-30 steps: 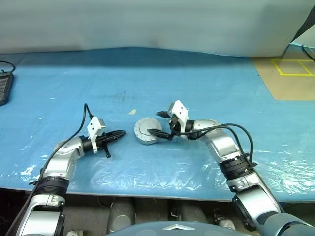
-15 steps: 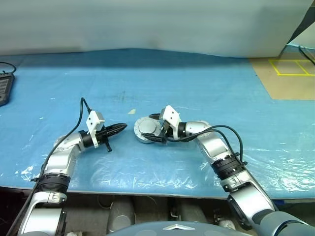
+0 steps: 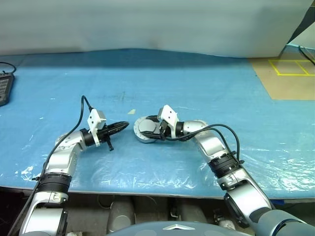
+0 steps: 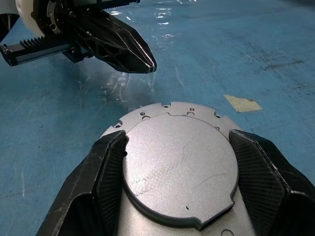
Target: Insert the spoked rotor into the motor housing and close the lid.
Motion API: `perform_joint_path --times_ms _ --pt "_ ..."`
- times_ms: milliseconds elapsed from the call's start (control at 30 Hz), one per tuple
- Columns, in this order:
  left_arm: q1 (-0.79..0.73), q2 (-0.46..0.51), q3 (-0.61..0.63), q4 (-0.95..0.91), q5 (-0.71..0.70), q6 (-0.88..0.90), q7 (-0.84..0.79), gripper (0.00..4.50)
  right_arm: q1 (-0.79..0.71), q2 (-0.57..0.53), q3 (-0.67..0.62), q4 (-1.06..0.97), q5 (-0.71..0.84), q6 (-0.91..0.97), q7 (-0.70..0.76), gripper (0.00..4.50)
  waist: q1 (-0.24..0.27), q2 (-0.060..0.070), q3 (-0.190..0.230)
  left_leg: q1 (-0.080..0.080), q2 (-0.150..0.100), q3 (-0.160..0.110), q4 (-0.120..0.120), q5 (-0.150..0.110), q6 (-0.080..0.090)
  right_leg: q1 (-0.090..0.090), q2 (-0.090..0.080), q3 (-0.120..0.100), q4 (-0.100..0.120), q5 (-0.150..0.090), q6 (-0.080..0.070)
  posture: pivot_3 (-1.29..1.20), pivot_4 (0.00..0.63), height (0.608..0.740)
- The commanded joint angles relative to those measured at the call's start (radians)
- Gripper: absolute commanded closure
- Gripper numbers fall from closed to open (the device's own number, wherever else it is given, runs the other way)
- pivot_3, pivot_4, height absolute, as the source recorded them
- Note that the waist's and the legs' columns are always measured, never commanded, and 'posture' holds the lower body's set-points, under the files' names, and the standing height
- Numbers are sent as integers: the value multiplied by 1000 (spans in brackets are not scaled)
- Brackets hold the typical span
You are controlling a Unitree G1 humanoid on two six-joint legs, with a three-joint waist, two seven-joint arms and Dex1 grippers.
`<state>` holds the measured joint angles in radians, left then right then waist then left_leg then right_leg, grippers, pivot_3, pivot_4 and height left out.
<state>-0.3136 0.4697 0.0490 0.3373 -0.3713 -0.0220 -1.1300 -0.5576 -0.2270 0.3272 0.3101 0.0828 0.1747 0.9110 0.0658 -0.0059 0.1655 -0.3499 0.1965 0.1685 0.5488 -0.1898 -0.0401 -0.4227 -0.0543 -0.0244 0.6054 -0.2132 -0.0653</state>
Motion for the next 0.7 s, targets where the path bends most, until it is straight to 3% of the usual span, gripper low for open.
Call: perform_joint_path --times_ms 33,400,700 --pt "-11 -2 1 -38 -12 -4 -10 4500 26 -13 40 27 -47 36 -4 1537 0 0 0 0 0 0 0 0 0 0 0 0 0 0 0 0 150 740" --pt "-4 -6 -5 -40 -14 -2 -25 4500 12 -73 116 89 -162 15 -23 1537 1 -1 -1 6 0 0 0 -2 2 7 -1 1 0 -4 6 0 150 740" --pt "-20 -14 -52 12 37 -31 -45 4500 16 -69 111 73 -136 38 -20 1537 3 -1 -1 15 -1 0 -2 -2 3 16 -1 1 -2 -5 8 0 150 740"
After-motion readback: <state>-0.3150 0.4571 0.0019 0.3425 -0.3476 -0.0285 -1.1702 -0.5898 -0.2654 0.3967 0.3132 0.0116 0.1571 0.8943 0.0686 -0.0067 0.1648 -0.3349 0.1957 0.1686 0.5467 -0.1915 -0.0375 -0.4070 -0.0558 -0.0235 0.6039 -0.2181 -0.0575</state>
